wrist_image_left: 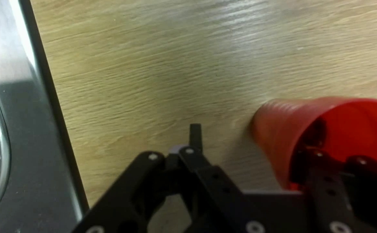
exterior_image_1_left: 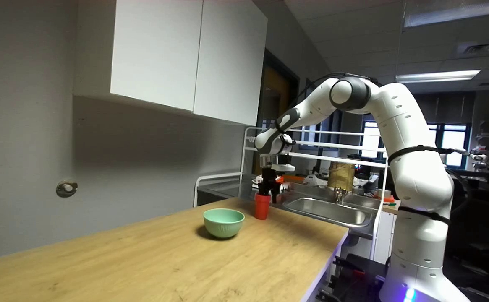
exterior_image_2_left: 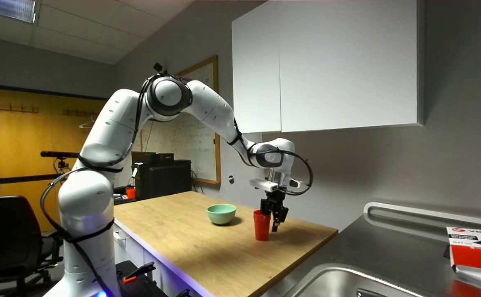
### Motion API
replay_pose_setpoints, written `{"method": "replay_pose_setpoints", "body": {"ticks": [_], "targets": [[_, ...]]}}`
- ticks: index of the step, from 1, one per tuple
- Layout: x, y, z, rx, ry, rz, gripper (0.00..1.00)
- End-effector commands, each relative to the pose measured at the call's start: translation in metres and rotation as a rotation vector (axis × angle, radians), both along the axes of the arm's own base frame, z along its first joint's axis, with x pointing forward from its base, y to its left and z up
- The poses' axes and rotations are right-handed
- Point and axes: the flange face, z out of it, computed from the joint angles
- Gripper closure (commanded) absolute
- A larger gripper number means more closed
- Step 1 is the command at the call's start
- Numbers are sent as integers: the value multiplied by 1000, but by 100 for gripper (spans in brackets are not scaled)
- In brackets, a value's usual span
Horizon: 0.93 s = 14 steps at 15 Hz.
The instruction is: Pour the contents of the orange cup into the bowl
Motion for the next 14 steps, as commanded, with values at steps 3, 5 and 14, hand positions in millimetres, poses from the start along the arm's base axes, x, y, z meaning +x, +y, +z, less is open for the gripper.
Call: {"method": "replay_pose_setpoints", "body": {"ticks": [3, 5, 14], "targets": [[7, 7, 20, -37, -13, -11, 85], [8, 17, 31, -57, -21, 1, 98], [13, 121, 105, -299, -67, 133, 97]]}}
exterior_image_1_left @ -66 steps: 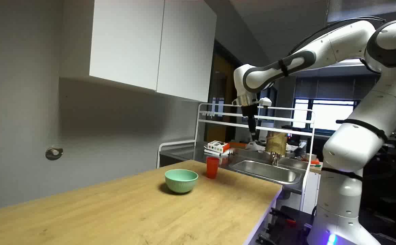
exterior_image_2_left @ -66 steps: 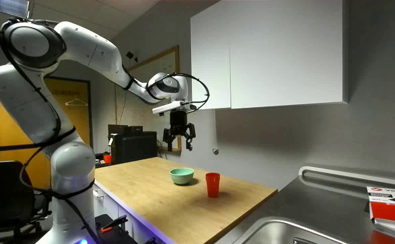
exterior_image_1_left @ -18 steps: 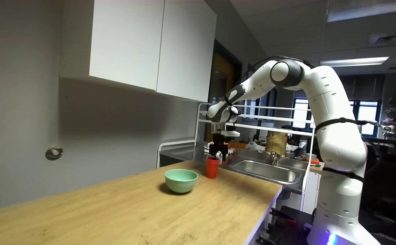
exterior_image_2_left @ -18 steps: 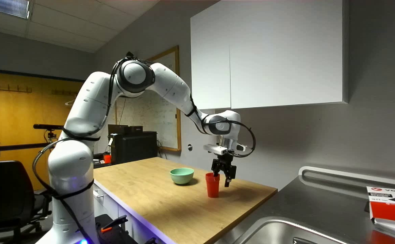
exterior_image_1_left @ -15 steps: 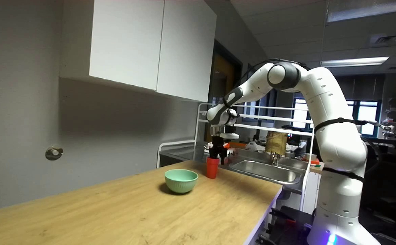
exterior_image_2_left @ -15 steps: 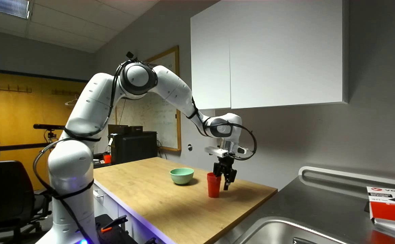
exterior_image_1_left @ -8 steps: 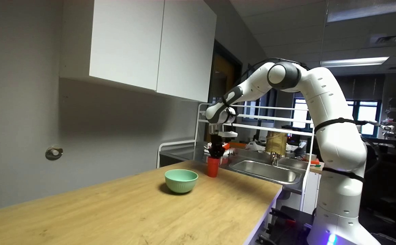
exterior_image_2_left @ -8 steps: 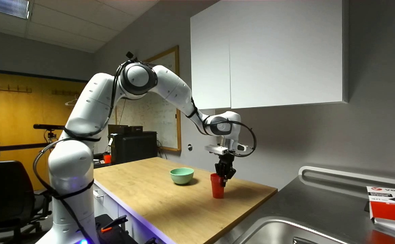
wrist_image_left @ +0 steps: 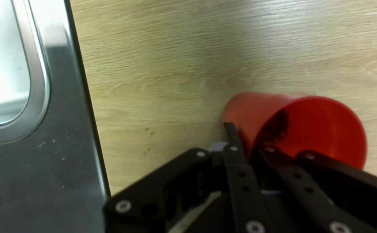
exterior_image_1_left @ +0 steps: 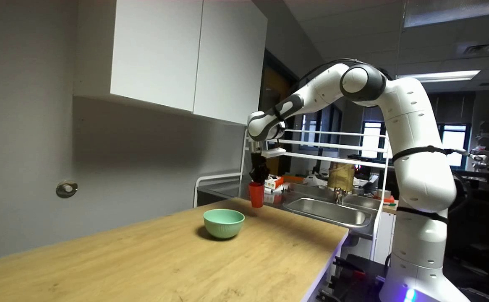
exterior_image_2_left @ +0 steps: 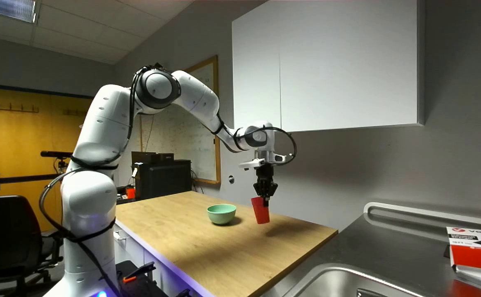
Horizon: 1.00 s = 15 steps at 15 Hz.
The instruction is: Pour the contents of the orange cup into the bowl
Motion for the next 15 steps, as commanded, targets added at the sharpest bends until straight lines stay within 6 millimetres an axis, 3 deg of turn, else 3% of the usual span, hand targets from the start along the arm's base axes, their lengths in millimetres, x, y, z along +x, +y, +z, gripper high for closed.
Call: {"method": "replay_pose_setpoints", "body": {"ticks": [1, 4, 9, 12, 15], "targets": [[-14, 58, 34, -136, -9, 62, 97], [-22, 120, 45, -242, -7, 148, 97], [-41, 216, 39, -399, 11, 283, 97], [-52, 258, 25, -534, 4, 350, 97], [-63, 284, 6, -698, -39, 388, 97]]}}
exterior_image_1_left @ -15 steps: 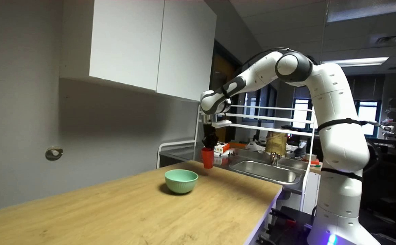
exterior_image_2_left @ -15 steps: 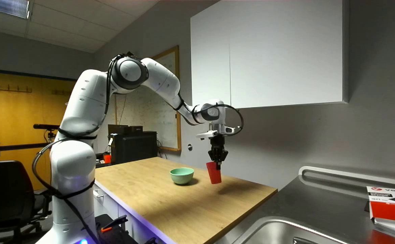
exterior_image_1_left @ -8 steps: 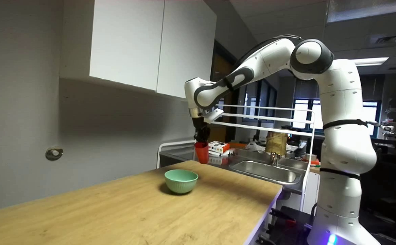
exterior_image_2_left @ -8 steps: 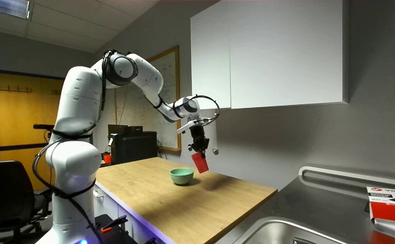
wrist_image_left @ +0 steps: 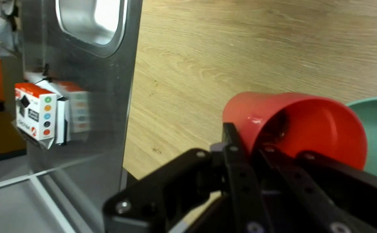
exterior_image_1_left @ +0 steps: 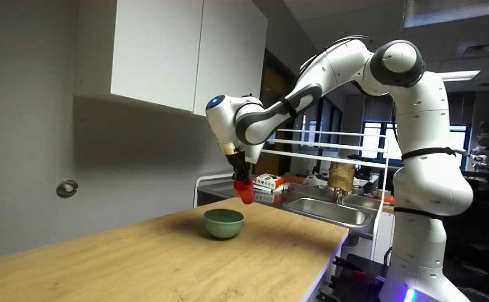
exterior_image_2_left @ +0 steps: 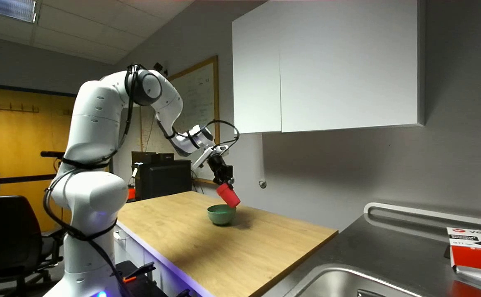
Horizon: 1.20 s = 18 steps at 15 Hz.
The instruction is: Pour the contents of the orange cup into the bowl
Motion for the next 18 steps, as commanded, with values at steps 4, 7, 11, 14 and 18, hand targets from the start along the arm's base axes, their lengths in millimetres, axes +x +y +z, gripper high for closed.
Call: {"method": "replay_pose_setpoints", "body": {"ticks": [4, 7, 11, 14, 18], "targets": [[-20, 40, -40, -280, -115, 61, 97], [-29, 57, -66, -375, -146, 93, 97], [-37, 78, -91, -495, -200, 151, 97], [-40, 86, -101, -576, -252, 174, 97], [-41, 86, -111, -687, -347, 175, 97]]}}
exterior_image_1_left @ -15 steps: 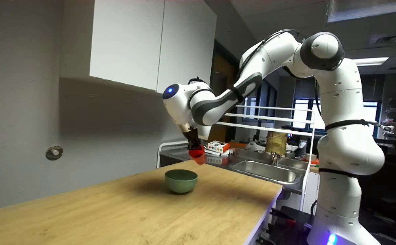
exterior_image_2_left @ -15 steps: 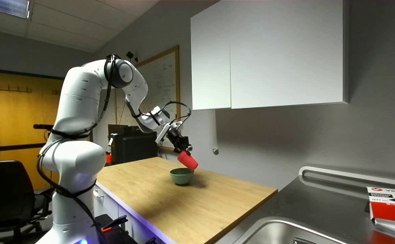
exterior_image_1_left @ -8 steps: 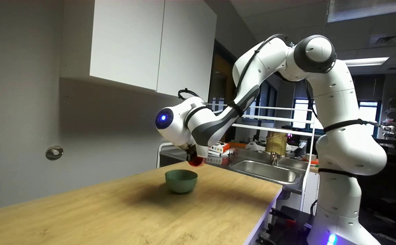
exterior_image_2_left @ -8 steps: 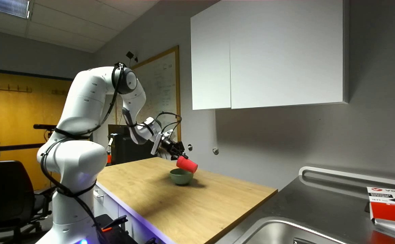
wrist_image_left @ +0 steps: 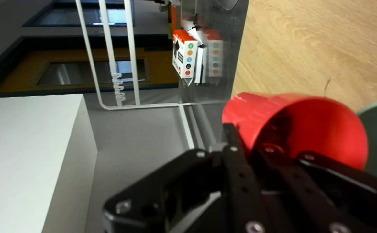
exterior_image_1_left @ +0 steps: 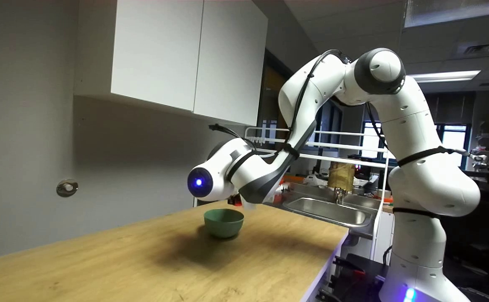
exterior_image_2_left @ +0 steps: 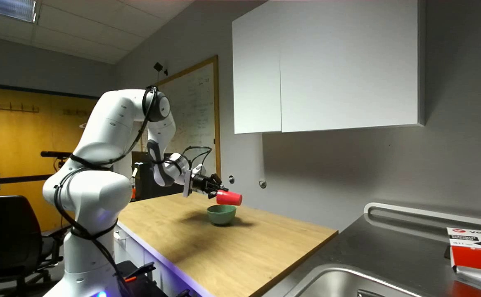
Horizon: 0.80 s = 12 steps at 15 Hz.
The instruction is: Pour the contents of the orange cup into the bowl
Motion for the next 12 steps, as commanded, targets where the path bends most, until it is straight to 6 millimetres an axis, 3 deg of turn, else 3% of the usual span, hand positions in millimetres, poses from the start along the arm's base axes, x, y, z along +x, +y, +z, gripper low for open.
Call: {"method": "replay_pose_setpoints", "body": {"ticks": [1, 12], "targets": [[0, 2, -3, -84, -103, 8, 97], [-20, 10, -34, -304, -317, 61, 97]]}}
